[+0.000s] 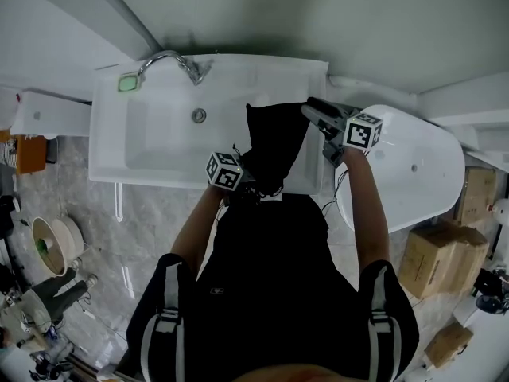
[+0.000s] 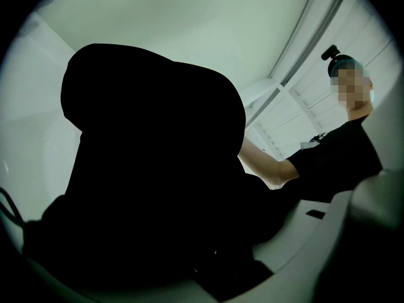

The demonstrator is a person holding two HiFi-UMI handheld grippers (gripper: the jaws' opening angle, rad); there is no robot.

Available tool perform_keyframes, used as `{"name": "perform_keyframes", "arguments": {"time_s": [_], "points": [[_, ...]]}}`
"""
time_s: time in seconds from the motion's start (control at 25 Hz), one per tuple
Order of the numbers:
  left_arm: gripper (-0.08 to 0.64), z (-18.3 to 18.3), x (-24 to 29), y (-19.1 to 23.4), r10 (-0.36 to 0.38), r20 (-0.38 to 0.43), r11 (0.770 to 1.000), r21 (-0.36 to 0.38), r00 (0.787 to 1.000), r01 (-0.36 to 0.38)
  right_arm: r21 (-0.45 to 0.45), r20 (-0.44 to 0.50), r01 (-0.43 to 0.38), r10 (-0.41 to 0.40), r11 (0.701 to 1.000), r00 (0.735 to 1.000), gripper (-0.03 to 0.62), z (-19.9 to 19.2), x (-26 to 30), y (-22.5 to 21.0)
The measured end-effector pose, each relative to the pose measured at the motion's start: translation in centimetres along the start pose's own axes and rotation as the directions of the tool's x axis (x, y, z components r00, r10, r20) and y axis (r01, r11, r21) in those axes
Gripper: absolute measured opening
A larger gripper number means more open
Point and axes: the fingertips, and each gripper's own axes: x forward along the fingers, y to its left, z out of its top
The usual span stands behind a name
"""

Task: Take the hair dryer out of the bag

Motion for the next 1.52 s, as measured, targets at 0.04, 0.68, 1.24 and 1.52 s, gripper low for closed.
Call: {"name": "perform_keyframes", "arguments": {"time_s": [0.04,0.68,1.24,1.52], "points": [[0.227,-0.4,-0.3,0.0,0.006,-0.014,1.0,0.007,1.0,-0.005,-0.002,-0.026,0.008,-0.008,1.0,1.0,0.208,-0.4,0.3,0.1],[0.227,-2.2,-3.3,-1.9,-0.032,0.033,0.999,0.004,0.999,0.032,-0.103,0.092,0.223,-0.214,0.969,0.973,0.067,4.5,-3.1,0.6],[0.227,-3.6,-4.1,-2.3,-0.035,0.033,0.999,0.006,0.999,0.035,-0.187,0.201,0.3,-0.262,0.935,0.944,0.067,11.0,-6.8,3.0],[0.227,-3.5,-4.9,-2.2,-0.017,0.046,1.0,0.009,0.999,0.016,-0.226,0.205,0.318,-0.275,0.921,0.939,0.067,12.7,-7.5,3.5]]}}
